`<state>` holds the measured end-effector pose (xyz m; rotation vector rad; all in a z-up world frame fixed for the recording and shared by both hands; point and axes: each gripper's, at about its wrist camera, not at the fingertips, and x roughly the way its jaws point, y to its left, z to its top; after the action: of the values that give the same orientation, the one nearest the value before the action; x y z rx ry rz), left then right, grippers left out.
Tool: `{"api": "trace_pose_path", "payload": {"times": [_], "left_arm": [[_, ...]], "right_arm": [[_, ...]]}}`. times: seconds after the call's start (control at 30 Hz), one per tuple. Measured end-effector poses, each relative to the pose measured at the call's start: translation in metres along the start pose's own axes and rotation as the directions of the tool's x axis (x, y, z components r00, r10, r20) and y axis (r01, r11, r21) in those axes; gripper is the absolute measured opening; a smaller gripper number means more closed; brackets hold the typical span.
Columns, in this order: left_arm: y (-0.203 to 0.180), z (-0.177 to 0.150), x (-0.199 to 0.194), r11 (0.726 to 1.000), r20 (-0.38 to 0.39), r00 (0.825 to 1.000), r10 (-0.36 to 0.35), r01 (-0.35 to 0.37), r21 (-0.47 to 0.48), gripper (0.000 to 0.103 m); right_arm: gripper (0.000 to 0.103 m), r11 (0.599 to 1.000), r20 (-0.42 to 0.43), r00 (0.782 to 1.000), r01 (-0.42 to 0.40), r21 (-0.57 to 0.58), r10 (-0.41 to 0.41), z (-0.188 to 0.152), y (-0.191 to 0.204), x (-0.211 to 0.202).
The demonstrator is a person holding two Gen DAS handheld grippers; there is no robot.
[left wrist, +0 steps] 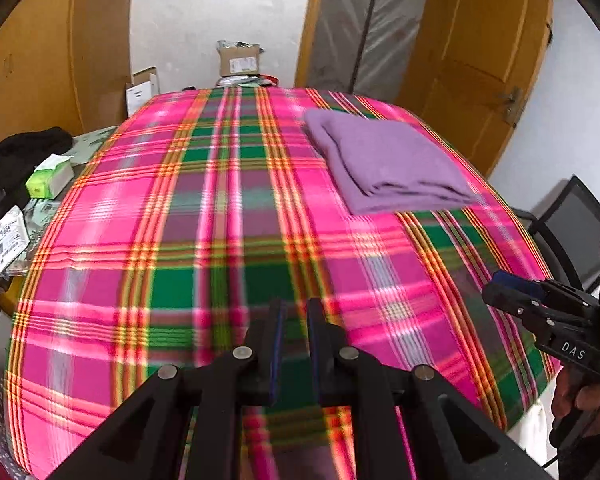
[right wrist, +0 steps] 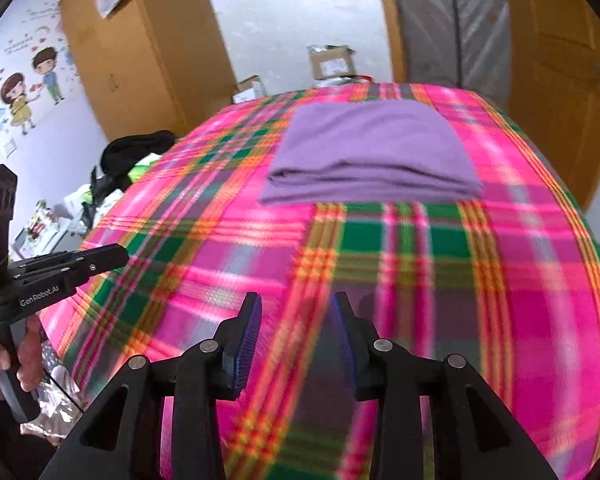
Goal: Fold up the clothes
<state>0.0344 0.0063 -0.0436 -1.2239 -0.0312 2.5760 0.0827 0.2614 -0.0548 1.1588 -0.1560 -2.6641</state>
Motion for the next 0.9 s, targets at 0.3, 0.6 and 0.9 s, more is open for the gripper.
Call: {"api": "trace_pose_path", "payload": {"times": [0.3,0.6,0.9], "left_arm": [[-0.026,0.002,-0.002,0.999,0.002,0.999,-0.036,0.036,0.025,0.011],[-0.027,0.007,-0.002,0.999,-0.015,0.999,0.041,-0.041,0.031,0.011],[-0.03,0.01,0.001,0.999,-0.03,0.999,0.029,-0.028,0.024,0.011]], "right_arm": [[0.038,0.996,-0.024,0.997,0.073,0.055,-0.072,-0.017,-0.022,-0.014],[0.038,0.997,-0.037,0.998,0.059,0.057,-0.057,-0.012,-0.02,-0.008],[0.039,0.996,-0.043,0.997,0.066,0.053,-0.064,-0.01,-0.021,-0.006]]}}
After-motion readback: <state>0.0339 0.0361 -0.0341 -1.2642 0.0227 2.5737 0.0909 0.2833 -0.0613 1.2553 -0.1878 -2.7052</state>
